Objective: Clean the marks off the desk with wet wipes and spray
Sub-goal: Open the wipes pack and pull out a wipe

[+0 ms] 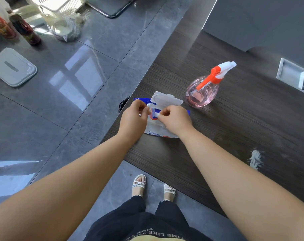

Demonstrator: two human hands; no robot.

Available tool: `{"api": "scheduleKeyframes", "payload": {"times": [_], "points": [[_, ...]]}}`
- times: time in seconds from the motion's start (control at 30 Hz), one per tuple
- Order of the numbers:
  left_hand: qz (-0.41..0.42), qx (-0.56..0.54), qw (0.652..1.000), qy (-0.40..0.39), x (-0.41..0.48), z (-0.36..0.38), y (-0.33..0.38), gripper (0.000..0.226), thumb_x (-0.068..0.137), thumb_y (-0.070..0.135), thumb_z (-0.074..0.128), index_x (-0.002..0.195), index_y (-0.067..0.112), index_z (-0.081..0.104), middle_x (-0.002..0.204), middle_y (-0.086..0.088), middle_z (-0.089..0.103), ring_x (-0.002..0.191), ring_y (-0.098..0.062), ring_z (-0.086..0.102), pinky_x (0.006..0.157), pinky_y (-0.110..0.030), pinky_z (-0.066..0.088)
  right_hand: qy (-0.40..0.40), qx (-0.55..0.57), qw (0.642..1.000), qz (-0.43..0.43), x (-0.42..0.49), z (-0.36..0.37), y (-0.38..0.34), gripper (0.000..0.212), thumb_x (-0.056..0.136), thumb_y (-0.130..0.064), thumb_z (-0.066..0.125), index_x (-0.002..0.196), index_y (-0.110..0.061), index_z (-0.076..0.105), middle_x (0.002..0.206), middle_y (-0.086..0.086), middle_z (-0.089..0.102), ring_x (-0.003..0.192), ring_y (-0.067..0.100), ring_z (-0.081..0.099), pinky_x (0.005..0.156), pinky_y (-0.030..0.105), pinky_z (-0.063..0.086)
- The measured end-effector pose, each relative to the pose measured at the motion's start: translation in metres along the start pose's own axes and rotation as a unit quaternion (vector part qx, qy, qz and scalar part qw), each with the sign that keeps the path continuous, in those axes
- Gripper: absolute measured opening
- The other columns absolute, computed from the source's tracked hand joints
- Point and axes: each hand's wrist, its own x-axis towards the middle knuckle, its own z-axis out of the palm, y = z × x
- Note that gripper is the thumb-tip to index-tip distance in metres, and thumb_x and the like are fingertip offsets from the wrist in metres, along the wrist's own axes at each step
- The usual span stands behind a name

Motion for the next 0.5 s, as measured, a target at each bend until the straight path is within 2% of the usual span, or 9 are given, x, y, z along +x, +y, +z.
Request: {"api": "scheduleKeyframes", "payload": {"times": [0.1, 0.17, 0.3, 0.37, 0.5], "points": [[0.012, 0.011, 1.000, -0.007, -0.0023, 0.0027, -0.0013, 0.009, 0.095, 0.022, 0.049, 0.090, 0.015, 0.053, 0.072, 0.015, 0.051, 0.069, -0.001, 0.048, 0.063, -0.018, 0.036, -0.005, 0.004, 1.000, 0.013, -0.0030, 0.0017, -0.0002, 0.028, 0.085, -0.046, 0.060, 0.072, -0.022, 0.062, 0.072, -0.006, 0.061, 0.072, 0.014, 0.055, 0.056, 0.025, 0.037], [0.014, 0.016, 1.000, -0.008, -0.0033, 0.0039, -0.0006, 0.009, 0.095, 0.021, 0.049, 0.091, 0.014, 0.053, 0.071, 0.016, 0.049, 0.068, 0.000, 0.048, 0.059, -0.018, 0.034, -0.007, -0.002, 1.000, 0.015, -0.0040, 0.0013, -0.0010, 0.034, 0.083, -0.053, 0.060, 0.071, -0.021, 0.063, 0.071, -0.005, 0.061, 0.070, 0.014, 0.054, 0.051, 0.024, 0.033], [0.008, 0.021, 1.000, -0.006, -0.0035, 0.0049, 0.0018, 0.011, 0.096, 0.020, 0.047, 0.094, 0.011, 0.053, 0.076, 0.010, 0.054, 0.069, -0.007, 0.047, 0.063, -0.024, 0.035, 0.008, -0.041, 0.999, 0.002, -0.0015, -0.0012, 0.0005, 0.026, 0.085, -0.046, 0.061, 0.075, -0.021, 0.061, 0.080, -0.002, 0.064, 0.079, 0.017, 0.058, 0.060, 0.026, 0.039], [0.001, 0.015, 1.000, -0.001, -0.0028, 0.0048, 0.0019, 0.011, 0.095, 0.020, 0.046, 0.093, 0.011, 0.052, 0.085, 0.001, 0.062, 0.076, -0.015, 0.050, 0.070, -0.030, 0.040, 0.025, -0.077, 0.996, -0.022, -0.0010, -0.0028, 0.0010, 0.022, 0.085, -0.040, 0.060, 0.076, -0.020, 0.062, 0.085, 0.000, 0.065, 0.082, 0.017, 0.058, 0.062, 0.028, 0.039], [-0.021, 0.018, 1.000, 0.004, -0.0002, 0.0049, -0.0004, 0.012, 0.096, 0.021, 0.044, 0.095, 0.012, 0.051, 0.094, -0.007, 0.067, 0.086, -0.026, 0.057, 0.079, -0.041, 0.048, 0.059, -0.166, 0.975, -0.133, -0.0021, -0.0058, 0.0038, 0.020, 0.088, -0.028, 0.053, 0.088, -0.014, 0.067, 0.096, 0.003, 0.061, 0.088, 0.022, 0.057, 0.063, 0.028, 0.035]]}}
